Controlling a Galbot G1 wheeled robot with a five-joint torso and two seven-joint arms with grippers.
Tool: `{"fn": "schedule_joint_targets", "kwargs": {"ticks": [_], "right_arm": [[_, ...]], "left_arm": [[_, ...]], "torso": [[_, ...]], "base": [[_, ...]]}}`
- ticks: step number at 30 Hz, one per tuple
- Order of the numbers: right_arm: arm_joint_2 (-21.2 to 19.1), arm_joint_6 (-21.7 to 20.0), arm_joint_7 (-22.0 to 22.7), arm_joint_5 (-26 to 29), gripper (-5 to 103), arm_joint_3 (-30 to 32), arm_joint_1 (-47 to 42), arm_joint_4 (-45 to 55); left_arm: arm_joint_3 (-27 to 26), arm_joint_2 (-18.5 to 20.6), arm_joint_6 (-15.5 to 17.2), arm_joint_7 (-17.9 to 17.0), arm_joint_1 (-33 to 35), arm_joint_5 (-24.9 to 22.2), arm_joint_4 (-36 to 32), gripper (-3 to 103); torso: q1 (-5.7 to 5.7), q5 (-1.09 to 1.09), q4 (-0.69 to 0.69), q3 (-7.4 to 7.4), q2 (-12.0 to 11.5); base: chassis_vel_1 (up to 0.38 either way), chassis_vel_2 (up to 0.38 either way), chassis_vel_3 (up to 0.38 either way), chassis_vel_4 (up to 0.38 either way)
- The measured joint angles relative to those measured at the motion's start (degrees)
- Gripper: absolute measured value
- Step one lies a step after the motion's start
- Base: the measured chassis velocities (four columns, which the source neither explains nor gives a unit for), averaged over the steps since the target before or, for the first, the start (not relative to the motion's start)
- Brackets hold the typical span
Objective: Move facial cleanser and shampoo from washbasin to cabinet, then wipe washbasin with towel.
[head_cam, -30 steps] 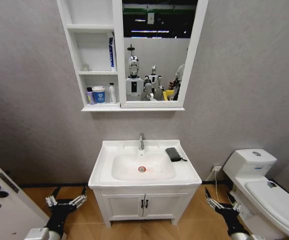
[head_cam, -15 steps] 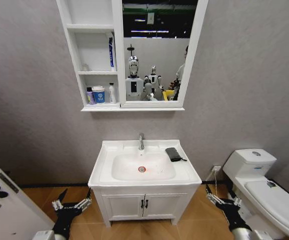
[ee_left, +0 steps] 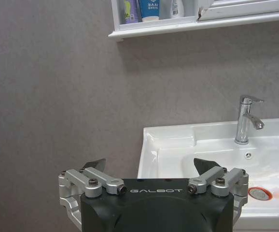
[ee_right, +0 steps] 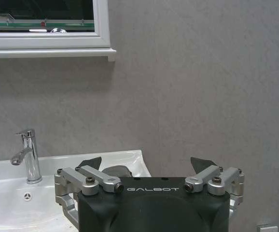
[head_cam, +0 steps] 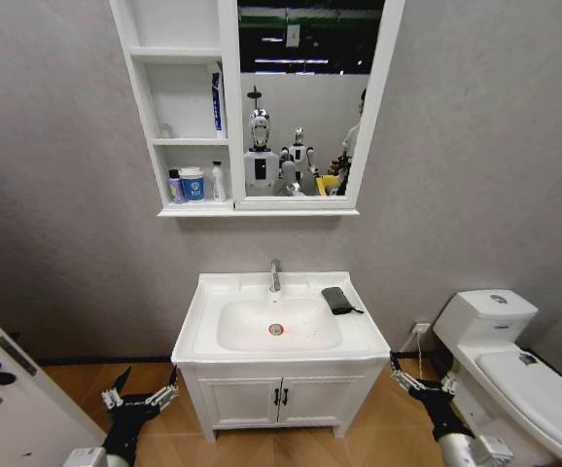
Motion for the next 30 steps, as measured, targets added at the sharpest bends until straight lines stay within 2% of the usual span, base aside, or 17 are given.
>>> {"fn": "schedule_joint_targets", "kwargs": {"ticks": [6,8,12,15,18,19,23,30], "right_arm": [[1.2,0.2,-0.7,-1.3,100,0.1,-4.4,5.9],[2.5,1.7,-1.3,-4.3,100,0.7,-8.8,9.7],[4.6,3.6,-2.7,-6.9,100,0.5,-15.5,15.3],[5.8,3.7,-2.7,-8.7,100,-0.7,-17.1,19.2],[6.0,2.6,-1.8,-9.9,100,-1.4,-16.5,21.5],[5.7,0.6,-0.1,-10.5,100,-1.8,-15.0,23.0],[4.8,-2.2,2.3,-10.8,100,-2.6,-12.8,23.7],[4.9,-2.8,2.8,-12.7,100,-3.2,-12.5,23.7]], "left_arm": [[0.0,0.0,0.0,0.0,0.0,0.0,0.0,100],[0.0,0.0,0.0,-0.1,0.0,0.0,0.0,100],[0.0,0.0,0.1,-0.1,0.0,-0.1,0.0,100],[0.0,0.1,0.1,-0.1,0.0,-0.1,0.0,100],[0.0,0.1,0.1,-0.1,0.0,-0.1,0.0,100],[0.0,0.1,0.1,-0.1,0.0,-0.1,0.0,100],[0.0,0.1,0.1,0.0,0.0,-0.1,0.0,100],[0.0,0.1,0.1,0.0,0.0,-0.1,0.0,100]], "torso": [[0.0,-0.01,0.0,0.0,0.0],[0.0,-0.01,0.0,0.0,0.0],[-0.01,-0.03,-0.01,-0.01,0.0],[-0.01,-0.03,-0.01,-0.01,0.0],[-0.01,-0.03,0.0,0.0,0.0],[-0.01,-0.02,0.0,-0.01,0.0],[0.0,-0.01,0.01,0.0,0.0],[-0.01,-0.01,0.0,0.0,0.0]], "base": [[0.0,0.0,0.0,0.0],[0.0,0.0,0.0,0.0],[0.0,0.0,0.0,0.0],[0.0,0.0,0.0,0.0],[0.0,0.0,0.0,0.0],[0.0,0.0,0.0,0.0],[0.0,0.0,0.0,0.0],[0.0,0.0,0.0,0.0]]}}
